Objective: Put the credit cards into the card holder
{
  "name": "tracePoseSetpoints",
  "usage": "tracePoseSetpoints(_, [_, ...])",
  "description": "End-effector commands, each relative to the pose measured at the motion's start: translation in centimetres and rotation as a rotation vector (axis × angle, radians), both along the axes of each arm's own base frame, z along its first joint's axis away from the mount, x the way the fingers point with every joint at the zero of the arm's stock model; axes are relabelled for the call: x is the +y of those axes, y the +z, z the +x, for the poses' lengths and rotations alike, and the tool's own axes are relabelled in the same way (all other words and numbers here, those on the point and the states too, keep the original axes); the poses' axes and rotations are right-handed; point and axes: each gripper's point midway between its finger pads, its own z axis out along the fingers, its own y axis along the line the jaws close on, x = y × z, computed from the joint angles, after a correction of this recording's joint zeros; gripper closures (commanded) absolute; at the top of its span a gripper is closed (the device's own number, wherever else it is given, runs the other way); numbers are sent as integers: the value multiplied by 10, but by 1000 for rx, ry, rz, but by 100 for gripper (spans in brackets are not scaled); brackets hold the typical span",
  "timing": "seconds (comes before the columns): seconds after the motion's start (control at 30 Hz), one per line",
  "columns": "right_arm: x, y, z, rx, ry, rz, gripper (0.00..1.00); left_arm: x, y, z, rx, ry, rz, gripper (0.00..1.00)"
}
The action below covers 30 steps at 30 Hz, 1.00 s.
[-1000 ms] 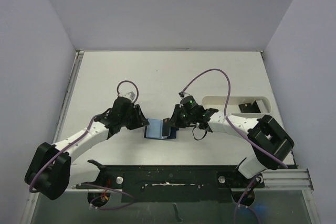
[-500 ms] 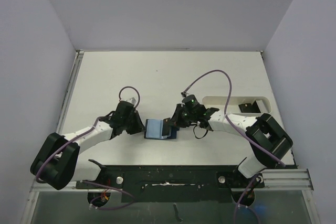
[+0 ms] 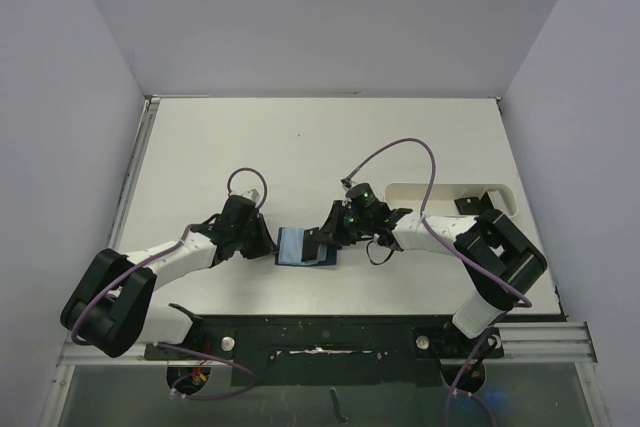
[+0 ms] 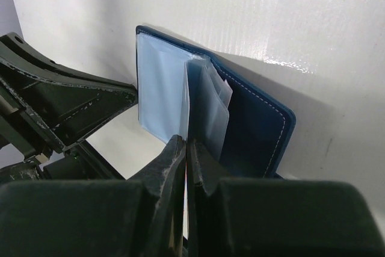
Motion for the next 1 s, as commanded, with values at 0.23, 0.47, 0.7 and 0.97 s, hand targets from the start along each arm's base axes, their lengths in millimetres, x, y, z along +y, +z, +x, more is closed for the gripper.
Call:
tracePoseSetpoints(0.23, [-8,6,11,-24,-44,43,100,-4,5,4,-35,1,-28,91])
tracePoseSetpoints(0.47, [-5,-2,8,1,-29,51,100,-4,5,0,-30,0,-38,91])
tracePoseSetpoints(0.7, [-13,0,9,-8,-70,46,100,-4,2,-3,-23,4,-46,91])
tracePoseSetpoints(0.97, [-16,-5,7,4,-77,44,100,-7,0,-8,-13,-3,-61,91])
